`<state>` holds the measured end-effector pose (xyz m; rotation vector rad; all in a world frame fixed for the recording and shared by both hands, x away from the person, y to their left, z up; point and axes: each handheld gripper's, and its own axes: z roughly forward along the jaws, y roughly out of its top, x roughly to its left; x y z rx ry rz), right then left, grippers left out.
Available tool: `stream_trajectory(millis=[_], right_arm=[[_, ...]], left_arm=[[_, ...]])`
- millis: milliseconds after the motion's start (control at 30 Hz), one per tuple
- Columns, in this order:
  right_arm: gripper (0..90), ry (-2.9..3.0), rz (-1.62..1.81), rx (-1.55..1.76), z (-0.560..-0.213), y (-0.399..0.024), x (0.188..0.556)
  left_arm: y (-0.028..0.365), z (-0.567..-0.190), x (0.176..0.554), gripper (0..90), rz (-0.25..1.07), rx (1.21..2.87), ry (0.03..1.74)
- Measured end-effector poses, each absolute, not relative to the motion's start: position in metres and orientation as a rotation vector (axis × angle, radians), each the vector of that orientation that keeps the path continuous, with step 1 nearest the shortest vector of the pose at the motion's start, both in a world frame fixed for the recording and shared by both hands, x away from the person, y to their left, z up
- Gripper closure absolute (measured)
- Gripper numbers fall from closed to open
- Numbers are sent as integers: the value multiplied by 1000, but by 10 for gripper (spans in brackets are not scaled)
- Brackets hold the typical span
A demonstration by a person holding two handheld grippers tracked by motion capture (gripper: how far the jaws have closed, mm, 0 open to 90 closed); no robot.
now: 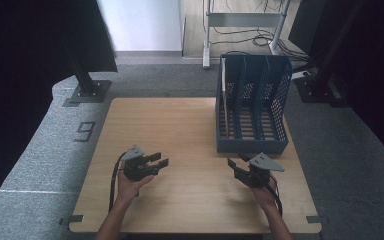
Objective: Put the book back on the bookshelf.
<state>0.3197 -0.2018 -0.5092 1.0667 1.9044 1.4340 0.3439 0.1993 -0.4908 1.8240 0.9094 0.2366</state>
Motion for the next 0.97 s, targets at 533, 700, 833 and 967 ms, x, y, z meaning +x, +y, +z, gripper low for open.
stream_trajectory(millis=[533,700,833,967], right_arm=[[456,1999,1368,1104,-535,-199,318],[452,2005,1359,1108,-536,-199,319],[451,2004,1359,1107,-537,-198,319],[451,2008,1357,1098,-537,-197,319]], left_arm=[[201,-491,343,512,231,1823,911],[201,-492,344,512,231,1825,916],[201,-492,344,511,231,1826,916],[200,-492,344,510,228,1828,915]])
